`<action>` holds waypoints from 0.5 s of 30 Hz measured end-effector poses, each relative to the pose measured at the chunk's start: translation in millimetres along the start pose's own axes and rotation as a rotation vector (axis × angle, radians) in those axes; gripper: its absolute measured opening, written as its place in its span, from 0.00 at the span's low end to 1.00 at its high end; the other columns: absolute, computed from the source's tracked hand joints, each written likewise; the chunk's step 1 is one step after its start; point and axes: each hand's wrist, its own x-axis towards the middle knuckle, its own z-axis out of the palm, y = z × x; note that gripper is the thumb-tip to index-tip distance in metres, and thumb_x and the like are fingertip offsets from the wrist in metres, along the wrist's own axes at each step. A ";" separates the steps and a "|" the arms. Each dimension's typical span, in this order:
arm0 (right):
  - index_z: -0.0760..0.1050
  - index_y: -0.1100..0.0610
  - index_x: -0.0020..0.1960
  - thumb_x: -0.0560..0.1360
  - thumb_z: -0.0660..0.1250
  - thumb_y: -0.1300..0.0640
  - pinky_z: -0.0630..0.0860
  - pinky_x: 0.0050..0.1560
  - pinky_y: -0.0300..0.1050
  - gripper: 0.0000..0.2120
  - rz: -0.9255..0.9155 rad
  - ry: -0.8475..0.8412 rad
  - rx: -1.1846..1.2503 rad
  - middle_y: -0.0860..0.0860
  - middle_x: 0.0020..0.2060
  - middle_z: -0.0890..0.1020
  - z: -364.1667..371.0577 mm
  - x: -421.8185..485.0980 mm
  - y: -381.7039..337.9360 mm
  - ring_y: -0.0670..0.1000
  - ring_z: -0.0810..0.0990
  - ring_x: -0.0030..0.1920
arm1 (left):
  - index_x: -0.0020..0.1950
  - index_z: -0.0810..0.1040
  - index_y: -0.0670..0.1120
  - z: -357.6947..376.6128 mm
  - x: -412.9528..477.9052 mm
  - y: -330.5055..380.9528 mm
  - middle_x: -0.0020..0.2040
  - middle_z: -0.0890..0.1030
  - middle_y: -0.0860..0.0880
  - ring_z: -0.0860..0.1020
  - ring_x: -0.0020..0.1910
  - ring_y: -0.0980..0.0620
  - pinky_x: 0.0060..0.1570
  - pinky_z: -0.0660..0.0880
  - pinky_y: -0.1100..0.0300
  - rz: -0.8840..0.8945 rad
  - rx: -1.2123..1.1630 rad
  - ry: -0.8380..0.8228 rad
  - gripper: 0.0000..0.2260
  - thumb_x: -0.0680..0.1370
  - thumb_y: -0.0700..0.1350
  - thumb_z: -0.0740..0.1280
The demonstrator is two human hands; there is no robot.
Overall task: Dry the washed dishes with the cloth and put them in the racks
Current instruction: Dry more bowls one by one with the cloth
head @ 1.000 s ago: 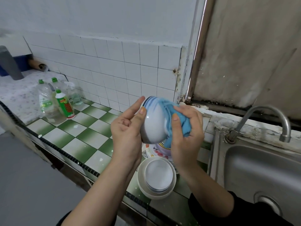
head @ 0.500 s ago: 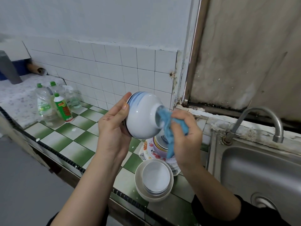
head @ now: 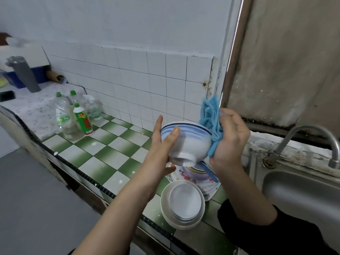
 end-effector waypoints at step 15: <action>0.76 0.49 0.47 0.65 0.70 0.58 0.76 0.50 0.49 0.12 0.577 -0.751 -0.692 0.50 0.42 0.81 21.5 3.4 -20.5 0.50 0.79 0.44 | 0.63 0.70 0.49 -21.9 2.8 -19.1 0.56 0.81 0.50 0.81 0.56 0.53 0.50 0.79 0.59 0.284 0.276 -0.036 0.41 0.54 0.42 0.84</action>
